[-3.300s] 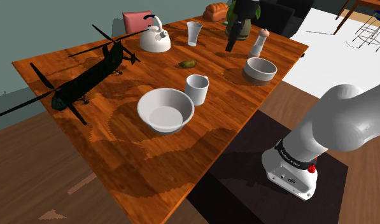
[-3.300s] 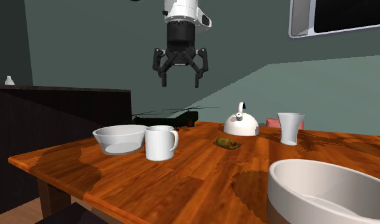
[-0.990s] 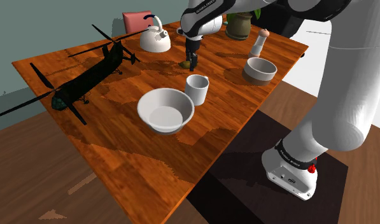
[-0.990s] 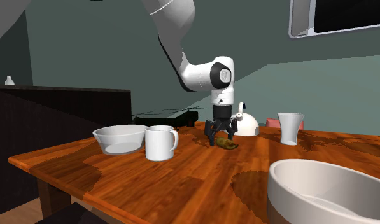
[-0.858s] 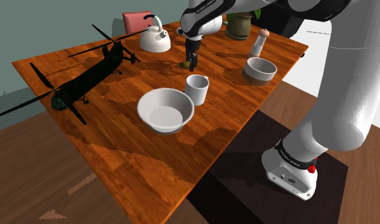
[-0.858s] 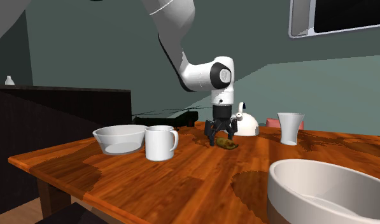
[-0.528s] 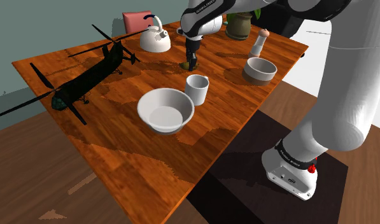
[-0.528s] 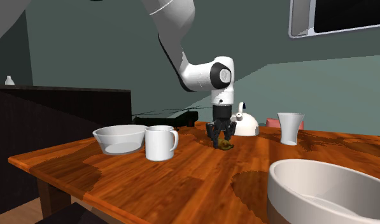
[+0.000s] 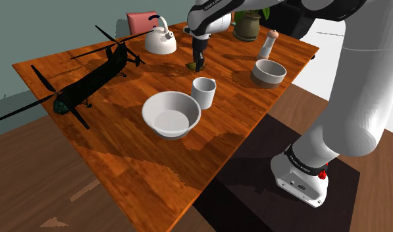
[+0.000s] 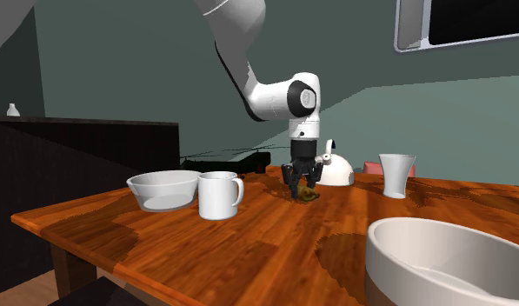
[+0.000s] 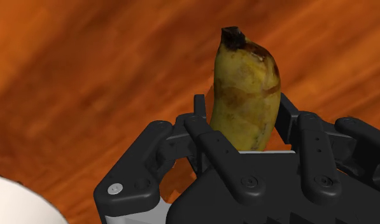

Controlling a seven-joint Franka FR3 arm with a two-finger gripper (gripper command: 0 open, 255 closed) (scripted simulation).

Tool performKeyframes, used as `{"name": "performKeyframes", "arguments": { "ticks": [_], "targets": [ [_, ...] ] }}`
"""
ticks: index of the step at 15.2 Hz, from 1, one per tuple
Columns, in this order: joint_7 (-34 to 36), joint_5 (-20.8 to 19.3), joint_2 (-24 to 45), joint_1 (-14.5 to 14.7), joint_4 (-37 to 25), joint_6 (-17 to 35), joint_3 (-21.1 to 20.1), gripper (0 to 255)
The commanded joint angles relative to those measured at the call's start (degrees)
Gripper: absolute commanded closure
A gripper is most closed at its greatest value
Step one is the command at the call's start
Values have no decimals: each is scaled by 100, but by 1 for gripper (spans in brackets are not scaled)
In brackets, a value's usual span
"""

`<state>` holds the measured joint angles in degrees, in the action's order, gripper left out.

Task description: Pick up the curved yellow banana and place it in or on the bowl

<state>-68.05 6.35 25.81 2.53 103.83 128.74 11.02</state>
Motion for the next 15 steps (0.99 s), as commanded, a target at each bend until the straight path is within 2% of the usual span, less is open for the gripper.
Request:
{"name": "performKeyframes", "arguments": {
  "ticks": [1, 15],
  "targets": [
    [21, -20, -68, 12, -50, -116, 9, 255],
    [110, -157, -565, 50, -451, -1004, 71, 255]
  ]
}}
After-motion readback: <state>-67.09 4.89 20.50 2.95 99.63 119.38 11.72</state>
